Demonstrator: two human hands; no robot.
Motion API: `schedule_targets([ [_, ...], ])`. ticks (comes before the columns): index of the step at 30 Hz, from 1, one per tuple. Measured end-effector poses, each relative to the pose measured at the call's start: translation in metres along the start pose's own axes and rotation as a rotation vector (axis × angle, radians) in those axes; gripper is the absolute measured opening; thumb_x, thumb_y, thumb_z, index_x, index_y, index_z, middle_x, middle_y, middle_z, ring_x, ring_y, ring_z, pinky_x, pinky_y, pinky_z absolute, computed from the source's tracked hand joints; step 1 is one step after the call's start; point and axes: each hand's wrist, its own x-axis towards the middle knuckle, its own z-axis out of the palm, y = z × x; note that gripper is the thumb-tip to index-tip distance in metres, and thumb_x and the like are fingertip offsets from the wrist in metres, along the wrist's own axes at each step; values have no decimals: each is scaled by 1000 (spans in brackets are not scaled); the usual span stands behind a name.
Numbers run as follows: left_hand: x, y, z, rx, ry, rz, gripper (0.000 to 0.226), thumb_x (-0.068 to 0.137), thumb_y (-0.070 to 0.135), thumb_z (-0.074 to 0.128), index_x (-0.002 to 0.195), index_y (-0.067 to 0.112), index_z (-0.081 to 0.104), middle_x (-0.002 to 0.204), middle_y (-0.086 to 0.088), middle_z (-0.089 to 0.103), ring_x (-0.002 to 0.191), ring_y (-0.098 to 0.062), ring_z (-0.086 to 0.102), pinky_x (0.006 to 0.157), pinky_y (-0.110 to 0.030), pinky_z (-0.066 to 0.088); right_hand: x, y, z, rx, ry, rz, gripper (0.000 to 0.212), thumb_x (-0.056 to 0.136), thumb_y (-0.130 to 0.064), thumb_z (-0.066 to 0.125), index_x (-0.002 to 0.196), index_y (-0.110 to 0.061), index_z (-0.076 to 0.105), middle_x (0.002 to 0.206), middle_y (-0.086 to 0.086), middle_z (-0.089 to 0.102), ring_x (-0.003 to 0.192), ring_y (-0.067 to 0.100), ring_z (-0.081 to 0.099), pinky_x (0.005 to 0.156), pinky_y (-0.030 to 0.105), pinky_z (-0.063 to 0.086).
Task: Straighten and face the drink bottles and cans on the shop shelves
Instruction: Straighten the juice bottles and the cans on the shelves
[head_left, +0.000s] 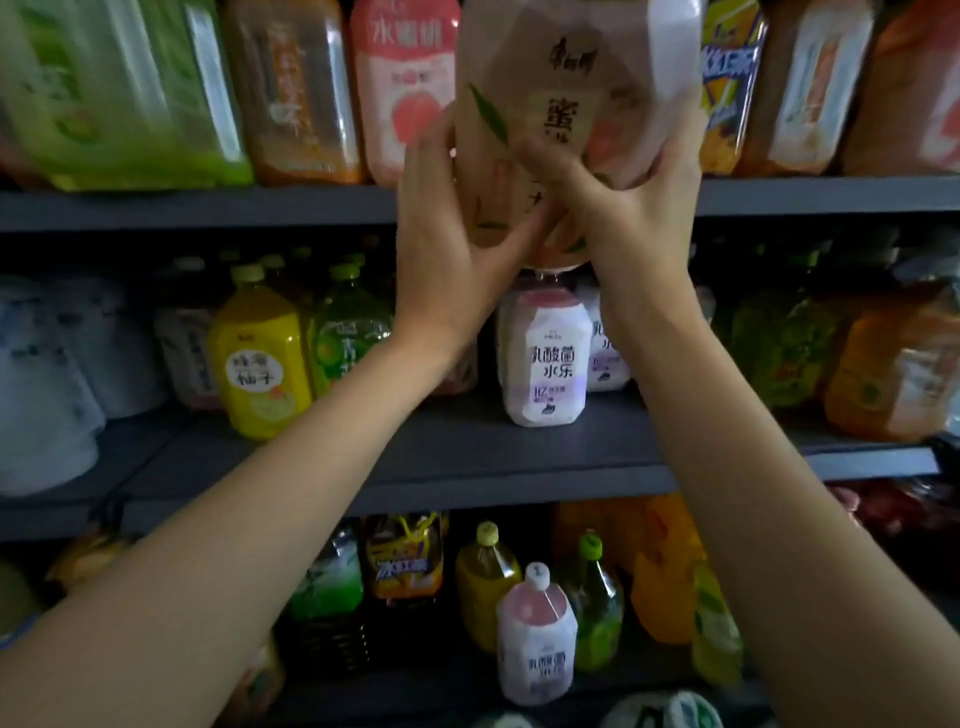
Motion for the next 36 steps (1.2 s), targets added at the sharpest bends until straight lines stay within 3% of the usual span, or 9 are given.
schedule_targets([
  [4,-15,-8,-26,83,2,40,75,83,50,57,129,-6,37,125,-17,48,118,-29,48,100,-38,42,-25,-4,15,-76,2,-21,104,54,-41,87,134,0,35,128,20,45,123,31,47,99,48,44],
  [6,-25,-15,-36,106,2,37,68,85,51,54,119,-6,40,112,-17,48,106,-33,51,90,-46,44,-35,0,20,-113,-11,-43,101,57,-35,87,136,-1,34,128,17,41,126,27,44,102,46,42],
  [10,-68,-36,-51,114,-63,-91,57,85,54,53,110,4,42,102,-17,47,96,-30,51,81,-25,41,-71,24,27,-182,-76,-28,99,54,-43,82,135,-8,38,123,5,40,123,16,43,106,36,39],
  [14,-104,-71,-53,195,-240,-313,51,82,44,59,113,8,43,106,-12,51,101,-23,53,78,-18,41,-91,67,27,-249,-186,198,92,53,-40,86,131,-15,46,118,-1,44,113,4,44,101,20,40],
  [19,-120,-94,-34,379,-402,-593,55,84,40,63,119,1,43,116,-14,53,109,-26,52,81,-27,41,-102,117,18,-278,-270,555,75,54,-48,82,117,-21,51,107,2,64,101,19,62,85,40,54],
  [22,-119,-103,-22,379,-358,-737,51,85,46,60,110,4,44,110,-14,58,101,-28,58,73,-32,45,-95,131,13,-434,-391,604,40,79,-27,73,106,-17,46,80,-8,54,90,21,59,70,24,47],
  [26,-117,-116,-17,420,-333,-755,54,82,46,64,108,5,41,110,-12,57,100,-28,56,75,-36,47,-82,138,13,-731,-528,560,24,88,-25,62,99,-13,45,76,-4,51,77,20,53,64,27,39],
  [31,-105,-129,-29,642,-519,-730,48,90,34,58,126,8,39,119,-10,57,108,-27,56,81,-35,46,-91,155,32,-705,-313,673,40,86,-33,64,103,-7,39,109,16,55,93,37,61,78,46,51],
  [36,-119,-126,-73,730,-289,-483,43,89,14,55,131,13,43,129,-7,43,121,-22,42,97,-31,40,-97,153,63,-857,-203,682,40,91,-24,59,118,-1,41,126,17,43,107,41,53,81,42,43],
])
